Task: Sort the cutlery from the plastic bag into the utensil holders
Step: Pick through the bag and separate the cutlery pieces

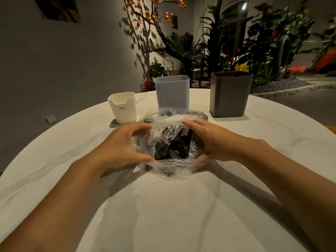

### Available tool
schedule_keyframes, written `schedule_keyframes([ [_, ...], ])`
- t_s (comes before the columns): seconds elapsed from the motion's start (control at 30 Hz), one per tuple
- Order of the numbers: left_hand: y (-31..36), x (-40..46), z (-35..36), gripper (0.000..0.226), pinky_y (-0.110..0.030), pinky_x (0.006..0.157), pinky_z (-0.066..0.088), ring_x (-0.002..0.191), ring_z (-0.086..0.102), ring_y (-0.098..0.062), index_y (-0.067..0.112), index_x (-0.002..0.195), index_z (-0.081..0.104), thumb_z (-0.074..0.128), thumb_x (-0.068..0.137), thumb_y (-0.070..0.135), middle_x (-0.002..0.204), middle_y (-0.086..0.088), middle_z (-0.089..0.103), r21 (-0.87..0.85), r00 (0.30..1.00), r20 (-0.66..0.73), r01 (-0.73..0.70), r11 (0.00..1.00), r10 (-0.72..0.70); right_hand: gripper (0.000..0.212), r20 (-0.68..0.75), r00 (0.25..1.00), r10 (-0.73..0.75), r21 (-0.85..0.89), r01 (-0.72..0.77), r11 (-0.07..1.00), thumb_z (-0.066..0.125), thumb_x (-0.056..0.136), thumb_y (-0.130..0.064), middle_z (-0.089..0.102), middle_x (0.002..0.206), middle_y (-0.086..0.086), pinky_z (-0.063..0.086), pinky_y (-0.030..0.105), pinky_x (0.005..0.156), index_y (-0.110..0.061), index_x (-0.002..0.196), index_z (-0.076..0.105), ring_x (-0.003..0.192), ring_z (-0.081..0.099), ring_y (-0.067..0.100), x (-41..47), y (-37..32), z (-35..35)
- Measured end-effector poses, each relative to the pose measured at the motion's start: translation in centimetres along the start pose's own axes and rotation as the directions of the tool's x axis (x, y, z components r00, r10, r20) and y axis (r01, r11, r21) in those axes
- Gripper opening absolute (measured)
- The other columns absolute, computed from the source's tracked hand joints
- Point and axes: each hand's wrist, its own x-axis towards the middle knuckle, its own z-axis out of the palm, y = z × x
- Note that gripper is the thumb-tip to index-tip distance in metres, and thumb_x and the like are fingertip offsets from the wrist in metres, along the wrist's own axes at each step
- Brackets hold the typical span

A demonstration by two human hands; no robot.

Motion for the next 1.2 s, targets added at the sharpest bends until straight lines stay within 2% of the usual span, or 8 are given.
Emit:
schedule_keyframes([
  [0.23, -0.3, -0.1, 1.0, 0.083, -0.019, 0.103, 0.041, 0.120, 0.052, 0.005, 0.047, 0.120, 0.055, 0.098, 0.048, 0.044, 0.124, 0.024, 0.056, -0.027, 1.000, 0.009, 0.022, 0.999, -0.022, 0.069, -0.142, 0.989, -0.036, 0.397, 0.090, 0.913, 0.083, 0.059, -0.052, 0.053, 0.141, -0.017, 0.048, 0.029, 0.105, -0.029, 0.122, 0.070, 0.128, 0.051, 0.003, -2.6, -0.2, -1.7],
  [0.37, -0.4, -0.3, 0.9, 0.078, -0.024, 0.103, 0.046, 0.114, 0.057, -0.002, 0.041, 0.113, 0.057, 0.099, 0.047, 0.037, 0.118, 0.017, 0.057, -0.040, 0.998, -0.063, 0.016, 0.999, -0.018, 0.077, -0.131, 0.991, -0.009, -0.120, -0.007, 0.993, 0.082, 0.057, -0.064, 0.049, 0.119, -0.012, 0.046, 0.025, 0.083, -0.039, 0.127, 0.063, 0.110, 0.043, 0.010, -2.3, 1.7, -1.5],
  [0.5, 0.0, -0.6, 0.9, 0.069, -0.033, 0.100, 0.050, 0.107, 0.057, -0.006, 0.038, 0.104, 0.058, 0.098, 0.049, 0.035, 0.108, 0.011, 0.058, -0.085, 0.992, -0.108, 0.055, 0.995, -0.064, 0.087, 0.014, 0.984, 0.178, 0.129, -0.178, 0.976, 0.065, 0.061, -0.084, 0.045, 0.103, -0.013, 0.038, 0.020, 0.073, -0.042, 0.136, 0.055, 0.095, 0.046, 0.006, -2.6, 2.5, -1.3],
  [0.57, 0.5, -0.6, 0.9, 0.060, -0.030, 0.094, 0.049, 0.103, 0.056, -0.005, 0.037, 0.100, 0.058, 0.095, 0.053, 0.040, 0.106, 0.012, 0.061, -0.050, 0.988, -0.152, 0.019, 0.999, -0.027, 0.074, -0.131, 0.967, 0.220, 0.239, -0.185, 0.953, 0.045, 0.071, -0.090, 0.048, 0.096, -0.010, 0.036, 0.023, 0.070, -0.036, 0.116, 0.069, 0.089, 0.046, 0.004, -2.5, 2.1, -1.6],
  [0.67, 1.8, -0.3, 0.7, 0.052, -0.017, 0.083, 0.042, 0.096, 0.054, -0.001, 0.029, 0.095, 0.060, 0.084, 0.060, 0.061, 0.098, 0.013, 0.062, 0.086, 0.942, -0.286, -0.158, 0.984, 0.176, 0.051, -0.488, 0.869, 0.084, 0.089, -0.046, 0.995, 0.047, 0.084, -0.071, 0.049, 0.084, -0.012, 0.038, 0.022, 0.060, -0.028, 0.088, 0.073, 0.078, 0.047, 0.001, -2.2, 0.6, -1.7],
  [0.8, 2.2, -0.1, 0.7, 0.057, -0.029, 0.091, 0.046, 0.101, 0.053, -0.008, 0.027, 0.102, 0.064, 0.079, 0.064, 0.067, 0.103, 0.012, 0.061, 0.206, 0.902, -0.303, -0.254, 0.945, 0.308, 0.049, -0.235, 0.972, -0.023, -0.074, 0.006, 0.997, 0.070, 0.076, -0.058, 0.054, 0.109, -0.008, 0.054, 0.027, 0.072, -0.028, 0.115, 0.070, 0.092, 0.053, 0.008, -1.8, -1.0, -1.0],
  [0.9, 1.7, -0.6, 0.9, 0.084, -0.039, 0.106, 0.044, 0.120, 0.048, -0.006, 0.040, 0.125, 0.053, 0.082, 0.053, 0.070, 0.128, 0.019, 0.052, 0.141, 0.991, -0.081, -0.093, 0.986, 0.105, 0.083, -0.017, 0.996, 0.087, -0.045, -0.088, 0.995, 0.079, 0.066, -0.062, 0.048, 0.124, -0.009, 0.054, 0.025, 0.082, -0.034, 0.140, 0.051, 0.103, 0.051, 0.010, -2.1, -0.1, -1.2],
  [1.2, 1.6, -0.8, 0.7, 0.120, -0.036, 0.109, 0.040, 0.127, 0.041, -0.006, 0.047, 0.142, 0.028, 0.084, 0.040, 0.075, 0.135, 0.024, 0.038, 0.219, 0.994, 0.054, 0.085, 0.972, -0.099, 0.093, -0.070, 0.998, 0.008, -0.207, -0.022, 0.978, 0.071, 0.070, -0.060, 0.041, 0.142, -0.001, 0.049, 0.025, 0.093, -0.029, 0.150, 0.036, 0.120, 0.047, 0.015, -1.7, 0.3, 0.0],
])
